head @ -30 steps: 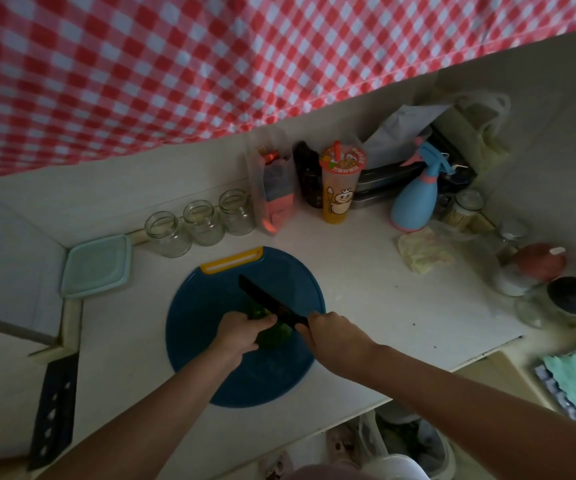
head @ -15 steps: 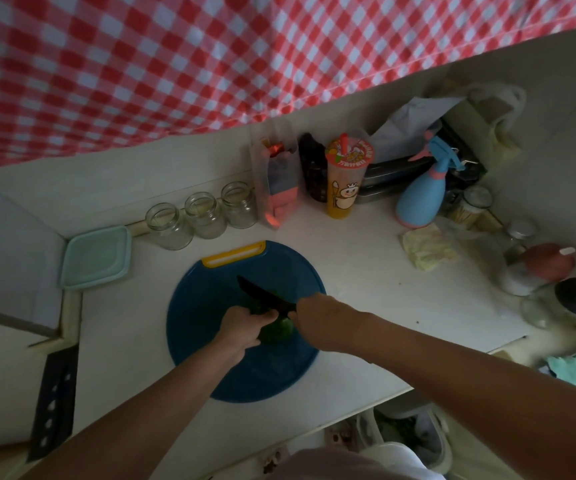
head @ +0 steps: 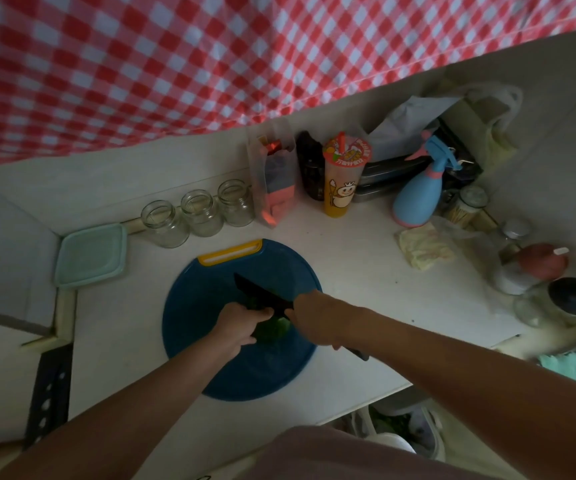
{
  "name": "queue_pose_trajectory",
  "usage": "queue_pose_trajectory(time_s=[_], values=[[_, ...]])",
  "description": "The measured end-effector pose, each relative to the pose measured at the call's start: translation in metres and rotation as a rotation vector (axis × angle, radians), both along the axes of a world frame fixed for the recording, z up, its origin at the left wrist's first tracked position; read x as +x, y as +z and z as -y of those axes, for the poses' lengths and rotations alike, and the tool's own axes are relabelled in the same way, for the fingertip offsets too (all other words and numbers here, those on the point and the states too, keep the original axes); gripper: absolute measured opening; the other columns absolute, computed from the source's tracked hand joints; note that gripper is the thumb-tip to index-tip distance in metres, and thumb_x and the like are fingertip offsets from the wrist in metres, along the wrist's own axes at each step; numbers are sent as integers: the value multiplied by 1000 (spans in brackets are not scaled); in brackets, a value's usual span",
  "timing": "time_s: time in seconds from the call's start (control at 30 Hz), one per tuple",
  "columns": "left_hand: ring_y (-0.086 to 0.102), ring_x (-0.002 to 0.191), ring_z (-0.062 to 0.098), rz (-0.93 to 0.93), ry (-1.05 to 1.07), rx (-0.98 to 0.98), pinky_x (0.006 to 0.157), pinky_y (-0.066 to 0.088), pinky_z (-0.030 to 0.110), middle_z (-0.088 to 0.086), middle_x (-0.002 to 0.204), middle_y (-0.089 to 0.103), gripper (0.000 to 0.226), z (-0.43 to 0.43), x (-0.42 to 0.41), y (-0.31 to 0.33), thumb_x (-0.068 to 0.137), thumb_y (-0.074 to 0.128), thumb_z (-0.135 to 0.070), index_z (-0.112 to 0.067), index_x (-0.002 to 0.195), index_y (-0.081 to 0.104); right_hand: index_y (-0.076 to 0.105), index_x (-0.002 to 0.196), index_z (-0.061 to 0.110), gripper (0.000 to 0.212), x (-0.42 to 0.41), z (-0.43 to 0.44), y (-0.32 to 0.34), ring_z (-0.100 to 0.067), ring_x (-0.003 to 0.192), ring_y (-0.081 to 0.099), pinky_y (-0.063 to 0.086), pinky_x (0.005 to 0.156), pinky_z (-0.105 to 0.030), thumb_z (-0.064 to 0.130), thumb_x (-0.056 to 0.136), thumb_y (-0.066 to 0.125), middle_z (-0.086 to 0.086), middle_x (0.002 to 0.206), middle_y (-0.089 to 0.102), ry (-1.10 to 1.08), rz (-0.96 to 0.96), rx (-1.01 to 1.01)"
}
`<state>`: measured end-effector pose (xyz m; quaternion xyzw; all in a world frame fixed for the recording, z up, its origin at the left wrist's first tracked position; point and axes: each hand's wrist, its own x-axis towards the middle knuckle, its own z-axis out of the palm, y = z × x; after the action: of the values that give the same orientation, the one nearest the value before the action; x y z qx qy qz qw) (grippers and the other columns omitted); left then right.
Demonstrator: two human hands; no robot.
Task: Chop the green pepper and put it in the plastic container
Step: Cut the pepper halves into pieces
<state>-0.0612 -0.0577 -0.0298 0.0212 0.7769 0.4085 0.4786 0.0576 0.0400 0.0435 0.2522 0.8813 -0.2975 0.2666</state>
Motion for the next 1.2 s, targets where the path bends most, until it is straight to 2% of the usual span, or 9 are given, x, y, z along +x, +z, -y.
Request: queue_pose_trajectory(time_s=[0.13,0.23,0.33,0.47,0.53,0.6,0.67,0.97,1.2], values=[[52,100,21,10,14,12,80,50,33,11,110,57,45,0,2,1,82,71,-18,2,119,55,54,124,2,33,11,8,-11,-10,52,31,26,41,-20,12,104,29,-1,72,41,65,-17,66],[53,98,20,2,27,22,80,49,33,9,107,58,41,2,5,1,81,73,-18,0,115,57,55,121,-1,31,11,4,-11,-11,51,34,32,35,-23,10,103,32,-4,73,46,113,0,90],[54,97,19,1,27,42,79,48,33,8,105,59,41,4,7,2,81,73,-19,-1,115,58,53,121,-3,30,9,0,1,-15,48,40,29,23,-14,2,99,34,-5,67,40,46,-2,-2],[54,92,17,15,34,60,78,48,32,6,101,59,39,6,8,4,82,72,-18,-1,114,59,56,116,-6,31,15,1,1,-12,50,35,33,43,3,8,101,32,-1,64,36,51,-6,26],[54,90,16,22,42,69,75,48,31,5,100,59,37,6,9,3,81,73,-18,-1,111,60,56,111,-2,29,21,6,-4,-11,50,34,38,33,-13,8,102,31,0,65,34,48,-32,54],[55,88,15,22,36,79,69,49,27,4,98,60,35,7,11,4,81,73,-19,-2,109,61,55,97,6,25,26,8,-10,-9,53,29,34,41,-22,11,103,31,1,65,30,42,-45,93],[55,89,15,17,33,90,67,48,24,4,97,60,30,6,12,2,81,73,-18,-4,105,62,54,88,6,26,29,11,-13,-9,53,27,27,47,-20,10,102,32,0,66,33,44,-52,104],[57,83,16,-12,36,76,66,50,27,6,95,60,20,3,13,-2,82,72,-19,-6,91,60,56,104,0,21,18,7,-9,-13,45,39,32,27,-11,7,100,36,-4,63,45,-75,25,-43],[54,92,19,-7,28,59,73,51,31,6,97,58,26,1,11,-1,82,72,-18,-5,99,58,52,115,3,22,12,6,-16,-27,53,54,53,53,-35,8,102,35,-17,73,54,-219,73,-130]])
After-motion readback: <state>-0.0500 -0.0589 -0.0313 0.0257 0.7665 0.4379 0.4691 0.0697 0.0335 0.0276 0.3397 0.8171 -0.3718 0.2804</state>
